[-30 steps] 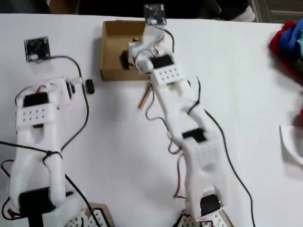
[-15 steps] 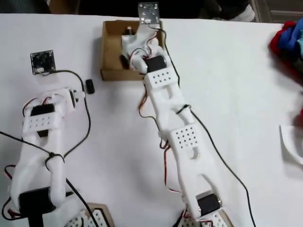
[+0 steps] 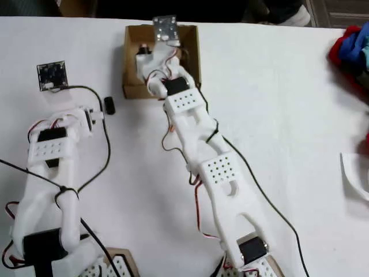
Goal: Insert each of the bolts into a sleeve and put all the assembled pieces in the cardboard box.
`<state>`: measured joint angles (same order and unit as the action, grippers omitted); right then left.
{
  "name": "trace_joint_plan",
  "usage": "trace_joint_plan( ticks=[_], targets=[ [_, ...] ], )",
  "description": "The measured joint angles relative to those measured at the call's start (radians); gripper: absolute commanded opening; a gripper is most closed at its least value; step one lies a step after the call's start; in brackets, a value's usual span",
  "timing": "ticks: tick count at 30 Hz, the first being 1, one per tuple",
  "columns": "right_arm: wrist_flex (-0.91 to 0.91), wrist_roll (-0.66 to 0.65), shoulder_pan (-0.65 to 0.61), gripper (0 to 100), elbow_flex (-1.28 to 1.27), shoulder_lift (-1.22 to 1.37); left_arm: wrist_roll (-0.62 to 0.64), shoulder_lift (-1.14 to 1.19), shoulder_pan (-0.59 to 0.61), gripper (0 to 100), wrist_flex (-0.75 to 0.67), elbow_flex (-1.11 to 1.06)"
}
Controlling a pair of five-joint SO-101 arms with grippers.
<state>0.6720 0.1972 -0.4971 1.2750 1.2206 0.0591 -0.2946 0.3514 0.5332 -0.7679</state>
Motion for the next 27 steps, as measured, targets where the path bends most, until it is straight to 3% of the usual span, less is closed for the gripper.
trace_joint_plan(
  ticks=[18,27],
  targets=[
    [-0.238,0.000,-0.029,1.9,-0.184,0.000,0.000,0.000,0.000,16,0.000,0.000],
    [-0.244,0.000,-0.026,1.9,-0.227,0.002,0.000,0.000,0.000,16,0.000,0.000]
  ],
)
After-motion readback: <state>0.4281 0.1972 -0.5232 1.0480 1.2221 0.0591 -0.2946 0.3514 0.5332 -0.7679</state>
